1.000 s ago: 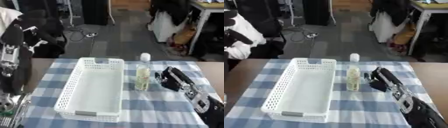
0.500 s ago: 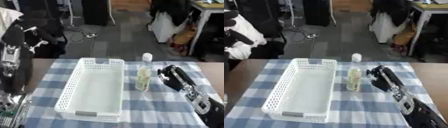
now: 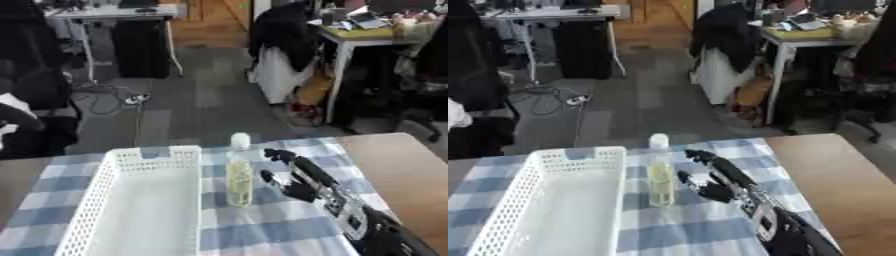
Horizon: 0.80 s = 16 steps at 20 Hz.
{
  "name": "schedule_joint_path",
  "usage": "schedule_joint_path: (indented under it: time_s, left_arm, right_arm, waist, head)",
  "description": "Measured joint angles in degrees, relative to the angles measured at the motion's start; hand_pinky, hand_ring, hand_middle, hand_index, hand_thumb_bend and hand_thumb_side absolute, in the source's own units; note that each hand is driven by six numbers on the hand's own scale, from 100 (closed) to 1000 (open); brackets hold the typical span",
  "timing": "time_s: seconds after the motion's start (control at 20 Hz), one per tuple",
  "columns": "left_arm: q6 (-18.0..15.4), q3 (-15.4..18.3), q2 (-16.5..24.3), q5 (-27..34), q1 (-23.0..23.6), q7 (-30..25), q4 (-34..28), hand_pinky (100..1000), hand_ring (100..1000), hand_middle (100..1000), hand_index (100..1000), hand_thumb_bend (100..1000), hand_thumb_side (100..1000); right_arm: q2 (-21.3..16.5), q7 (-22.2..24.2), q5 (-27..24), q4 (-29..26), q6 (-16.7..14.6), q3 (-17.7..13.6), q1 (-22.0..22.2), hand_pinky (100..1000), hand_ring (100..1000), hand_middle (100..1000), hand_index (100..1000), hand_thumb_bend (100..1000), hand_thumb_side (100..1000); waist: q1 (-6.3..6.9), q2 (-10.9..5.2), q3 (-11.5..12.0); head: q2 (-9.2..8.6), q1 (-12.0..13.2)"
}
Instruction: Pick up objects on the table and place them in the box.
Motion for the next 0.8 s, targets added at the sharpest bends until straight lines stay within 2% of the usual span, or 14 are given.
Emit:
schedule_joint_path:
  time_s: [0.35,0.5,0.8]
  left_arm:
    - [0.01,-0.04,-0.04,0.07,-0.09,-0.07,0.0,514,462,812,757,266,974]
    - [0.0,-0.04,-0.1,0.08,-0.57,-0.06,-0.01,515,463,812,757,266,974]
    - [-0.01,-0.04,-0.29,0.08,-1.05,-0.03,-0.02,515,464,812,757,266,974]
  right_arm:
    - [1.13,2.26,-1.54,0.65,-0.57,-0.02,-0.56,994,823,860,1000,475,1000]
    - [1.42,2.35,-1.71,0.65,-0.7,-0.02,-0.67,993,820,859,1000,484,1000]
    - [1.48,2.0,-1.69,-0.24,-1.39,0.01,-1.05,979,809,861,1000,514,1000]
  waist:
    - [-0.12,0.01,0.76]
    - [-0.47,0.05,1.22]
    - [-0.78,0.06,1.59]
  head:
    - [0.08,-0.3]
    - [0.8,0.0]
    - [3.36,4.42]
